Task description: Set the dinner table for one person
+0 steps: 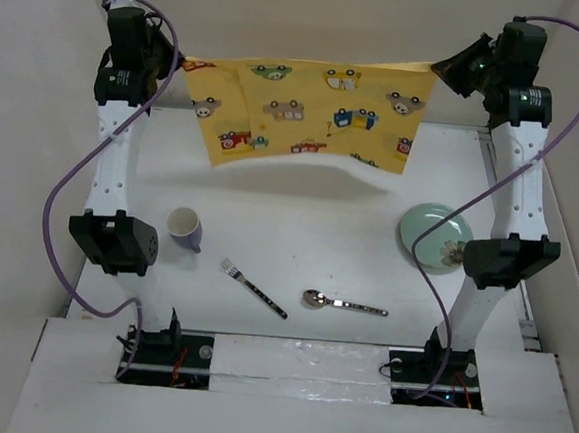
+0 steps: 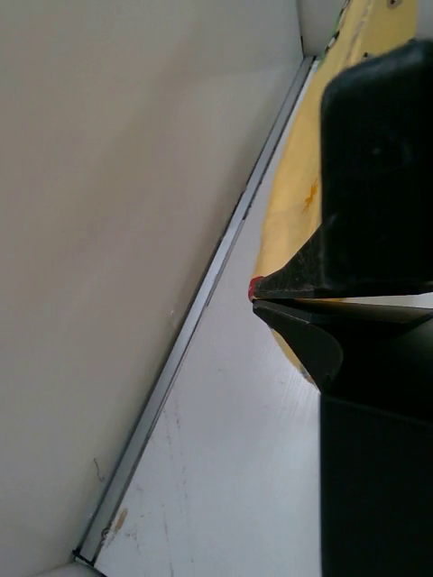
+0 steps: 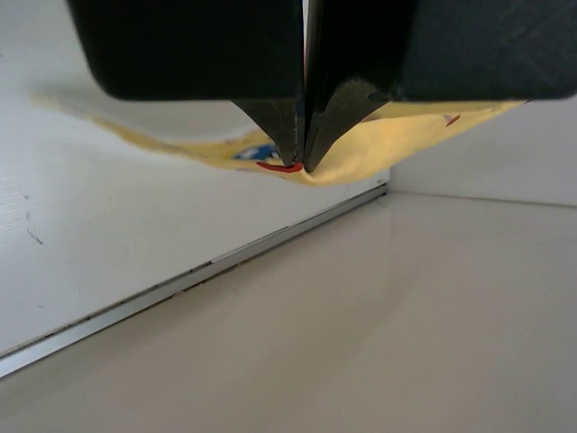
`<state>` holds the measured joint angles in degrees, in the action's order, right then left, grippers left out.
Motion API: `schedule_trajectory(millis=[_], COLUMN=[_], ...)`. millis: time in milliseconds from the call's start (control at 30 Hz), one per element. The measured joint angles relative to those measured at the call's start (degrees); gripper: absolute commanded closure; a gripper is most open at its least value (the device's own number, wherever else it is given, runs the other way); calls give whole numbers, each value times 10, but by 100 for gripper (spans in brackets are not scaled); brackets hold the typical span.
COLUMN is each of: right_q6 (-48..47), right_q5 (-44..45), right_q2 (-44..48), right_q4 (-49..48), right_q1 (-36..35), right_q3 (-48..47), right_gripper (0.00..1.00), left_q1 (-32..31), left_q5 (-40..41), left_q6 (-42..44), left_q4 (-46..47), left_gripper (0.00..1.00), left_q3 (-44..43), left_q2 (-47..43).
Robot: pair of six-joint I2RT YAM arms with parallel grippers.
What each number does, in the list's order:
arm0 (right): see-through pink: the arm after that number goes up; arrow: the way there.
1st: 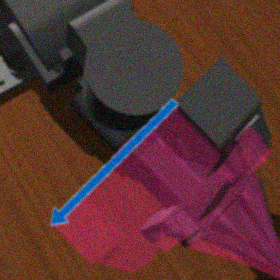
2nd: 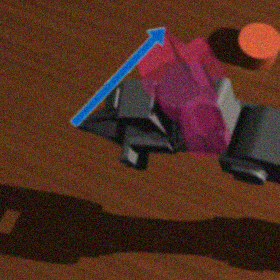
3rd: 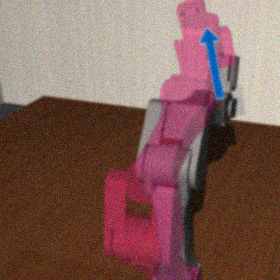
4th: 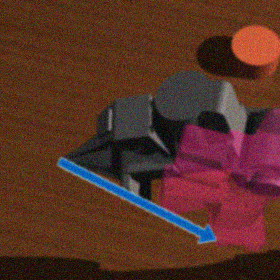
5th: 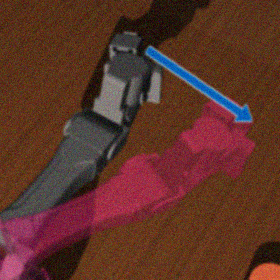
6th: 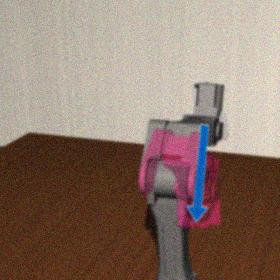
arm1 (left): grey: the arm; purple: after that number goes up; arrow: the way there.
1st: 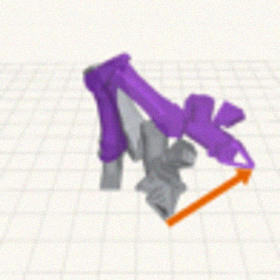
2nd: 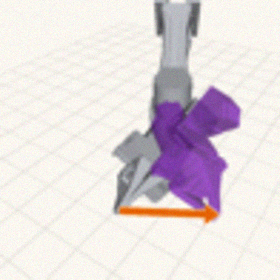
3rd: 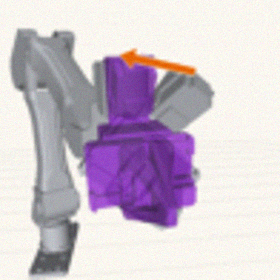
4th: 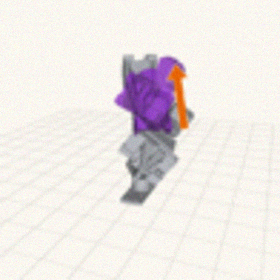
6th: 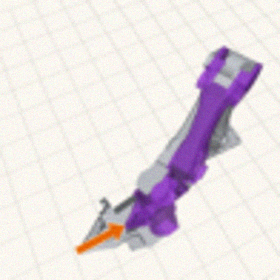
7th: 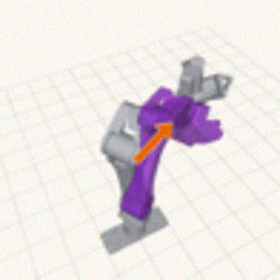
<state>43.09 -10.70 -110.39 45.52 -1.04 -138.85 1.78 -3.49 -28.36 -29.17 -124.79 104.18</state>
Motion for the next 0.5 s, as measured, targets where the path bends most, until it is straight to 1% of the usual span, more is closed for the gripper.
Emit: schedule_trajectory(millis=[67, 100, 200, 233, 300, 400, 433, 467, 500], right_q6=[0, -1, -3, -5, -7, -13, -16, -23, -24], right_q5=[-13, -20, -33, -36, -39, -41, -43, -44, -45], right_q2=[38, 67, 164, 199, 243, 259, 245, 239, 204], right_q4=[-19, -41, -92, -119, -144, -188, -190, -190, -189], right_q1=[5, 7, 7, 7, 6, 6, 6, 6, 6], right_q3=[49, 98, 263, 337, 449, 598, 634, 643, 673], right_gripper=[100, 100, 100, 100, 100, 100, 100, 100, 100], left_q1=[10, 13, 17, 17, 17, 17, 17, 17, 17], left_q5=[-10, -13, -16, -17, -19, -24, -26, -28, -28], left_q6=[-3, -3, -1, 0, 1, 3, 4, 5, 5], left_q4=[10, 24, 58, 70, 88, 112, 116, 116, 116], left_gripper=[100, 100, 100, 100, 100, 100, 100, 100, 100], left_q3=[39, 75, 210, 259, 363, 498, 534, 544, 584], left_q2=[-32, -55, -140, -166, -212, -242, -240, -238, -225])
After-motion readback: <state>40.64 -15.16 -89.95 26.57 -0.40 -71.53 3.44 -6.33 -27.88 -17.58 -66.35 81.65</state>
